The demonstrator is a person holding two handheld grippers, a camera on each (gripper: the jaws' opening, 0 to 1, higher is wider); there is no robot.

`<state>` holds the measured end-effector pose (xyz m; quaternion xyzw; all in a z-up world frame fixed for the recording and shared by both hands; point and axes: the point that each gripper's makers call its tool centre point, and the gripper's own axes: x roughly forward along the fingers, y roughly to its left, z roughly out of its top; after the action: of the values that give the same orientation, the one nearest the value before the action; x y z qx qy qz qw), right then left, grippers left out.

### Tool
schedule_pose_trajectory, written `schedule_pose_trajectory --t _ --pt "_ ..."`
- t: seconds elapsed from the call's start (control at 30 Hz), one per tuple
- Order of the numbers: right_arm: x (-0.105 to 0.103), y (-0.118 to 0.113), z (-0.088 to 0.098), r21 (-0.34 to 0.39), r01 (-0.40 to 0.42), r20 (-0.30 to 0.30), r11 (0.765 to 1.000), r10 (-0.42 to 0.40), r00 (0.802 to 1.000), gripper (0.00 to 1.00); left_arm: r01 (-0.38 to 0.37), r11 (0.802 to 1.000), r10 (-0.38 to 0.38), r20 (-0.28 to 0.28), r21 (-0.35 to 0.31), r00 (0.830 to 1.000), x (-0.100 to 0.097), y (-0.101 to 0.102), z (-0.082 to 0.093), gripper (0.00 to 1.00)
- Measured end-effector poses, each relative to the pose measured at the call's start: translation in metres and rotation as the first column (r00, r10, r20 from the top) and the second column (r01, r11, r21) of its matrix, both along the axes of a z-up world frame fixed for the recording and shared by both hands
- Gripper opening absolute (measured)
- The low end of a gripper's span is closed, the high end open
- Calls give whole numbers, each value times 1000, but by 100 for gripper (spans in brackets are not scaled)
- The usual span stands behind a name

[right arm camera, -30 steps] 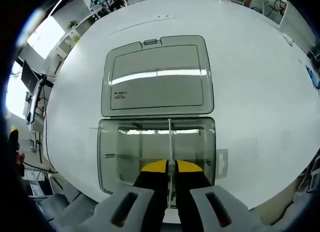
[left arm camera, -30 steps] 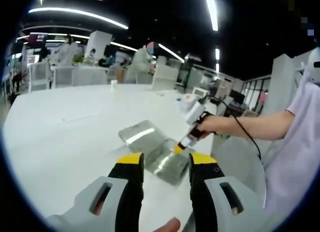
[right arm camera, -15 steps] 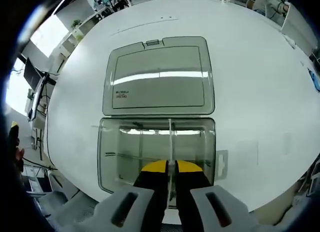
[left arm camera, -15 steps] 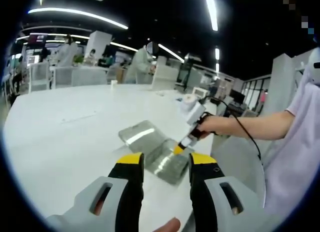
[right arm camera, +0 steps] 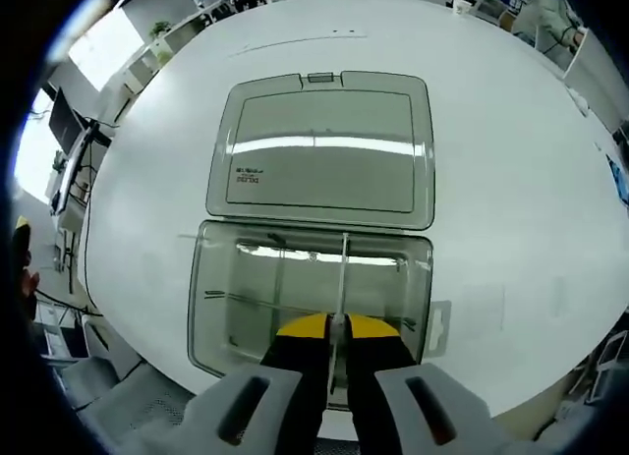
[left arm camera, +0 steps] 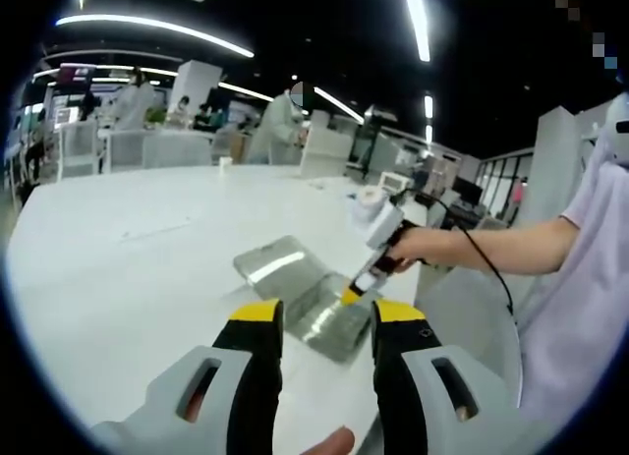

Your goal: Insert the divider into the dual guide fixture by aligning both edges with the guide slots and pushing it downward to the bottom, including one-sided entry, uneven engagement, binding, and posture correction.

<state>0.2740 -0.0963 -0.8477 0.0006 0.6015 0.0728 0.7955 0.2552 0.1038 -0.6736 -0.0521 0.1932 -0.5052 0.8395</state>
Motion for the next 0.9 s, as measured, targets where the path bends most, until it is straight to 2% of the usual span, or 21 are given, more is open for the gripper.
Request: schedule_pose_trajectory --t 0.23,0.5,0.67,0.9 --pt "0 0 -1 89 69 -4 994 -69 998 1 2 1000 -2 1 1 1000 1 -1 1 34" --pt "0 -1 -1 59 57 -16 997 -56 998 0 4 1000 -4 6 3 1000 2 0 3 34" --pt "-1 -2 -2 80 70 -22 994 -68 997 0 7 1000 -7 9 1 1000 0 -2 3 34" --pt "0 1 -2 106 47 9 993 -49 999 2 4 1000 -4 15 3 1000 -4 0 6 34"
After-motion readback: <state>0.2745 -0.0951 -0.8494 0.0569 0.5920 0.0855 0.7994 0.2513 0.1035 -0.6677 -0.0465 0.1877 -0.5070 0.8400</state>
